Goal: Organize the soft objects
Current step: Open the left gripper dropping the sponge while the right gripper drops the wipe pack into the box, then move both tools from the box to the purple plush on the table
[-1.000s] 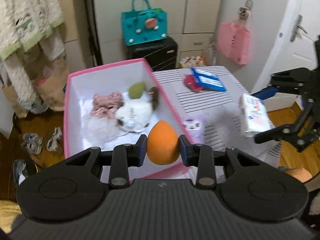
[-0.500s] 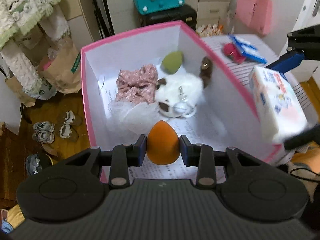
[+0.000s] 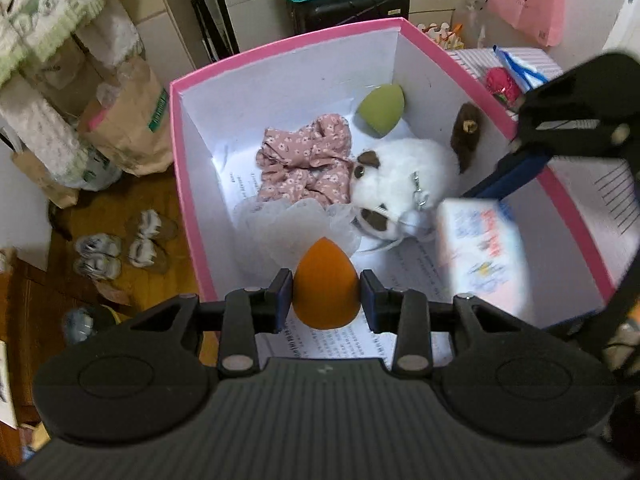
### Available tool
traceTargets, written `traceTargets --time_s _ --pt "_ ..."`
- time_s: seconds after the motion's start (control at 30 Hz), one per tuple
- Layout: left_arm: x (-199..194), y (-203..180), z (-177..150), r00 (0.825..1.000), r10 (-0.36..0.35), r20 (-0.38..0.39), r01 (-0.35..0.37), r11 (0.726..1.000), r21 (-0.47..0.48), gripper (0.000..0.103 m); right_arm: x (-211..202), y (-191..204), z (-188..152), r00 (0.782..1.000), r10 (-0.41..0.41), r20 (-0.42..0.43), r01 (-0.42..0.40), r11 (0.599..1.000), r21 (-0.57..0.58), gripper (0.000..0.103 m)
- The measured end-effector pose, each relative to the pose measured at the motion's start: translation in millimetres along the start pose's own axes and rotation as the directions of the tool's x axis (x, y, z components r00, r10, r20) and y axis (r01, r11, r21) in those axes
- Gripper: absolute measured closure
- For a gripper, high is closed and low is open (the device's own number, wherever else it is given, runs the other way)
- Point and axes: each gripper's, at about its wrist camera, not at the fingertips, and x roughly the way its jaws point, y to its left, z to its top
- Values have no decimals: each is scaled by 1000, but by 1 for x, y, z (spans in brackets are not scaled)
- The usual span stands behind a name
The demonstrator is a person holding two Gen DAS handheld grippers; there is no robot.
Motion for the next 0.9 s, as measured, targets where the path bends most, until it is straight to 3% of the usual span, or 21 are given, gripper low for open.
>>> traceTargets --time_s 0.03,0.17,0.33,0.53,0.67,0.9 --pt "2 1 1 1000 -24 -7 24 1000 -8 67 5 -1 1 1000 5 -2 -5 1000 -1 20" --pt "5 -3 2 1000 8 7 -8 1000 -7 65 24 -2 2 1000 -12 -3 12 999 -52 18" --pt "-3 -7 -2 1000 2 30 -2 1000 -14 54 30 4 -2 995 -99 2 99 991 -96 18" --pt "-26 -10 -11 996 0 91 1 1000 -19 42 -2 13 -19 990 -119 71 125 989 -73 16" --pt "-40 -13 -18 993 -2 116 6 999 -36 42 -20 14 -24 980 -159 116 164 986 -37 16" --pt "-78 -34 -35 987 -2 162 4 1000 -9 41 -75 22 -51 960 -172 220 163 985 57 16"
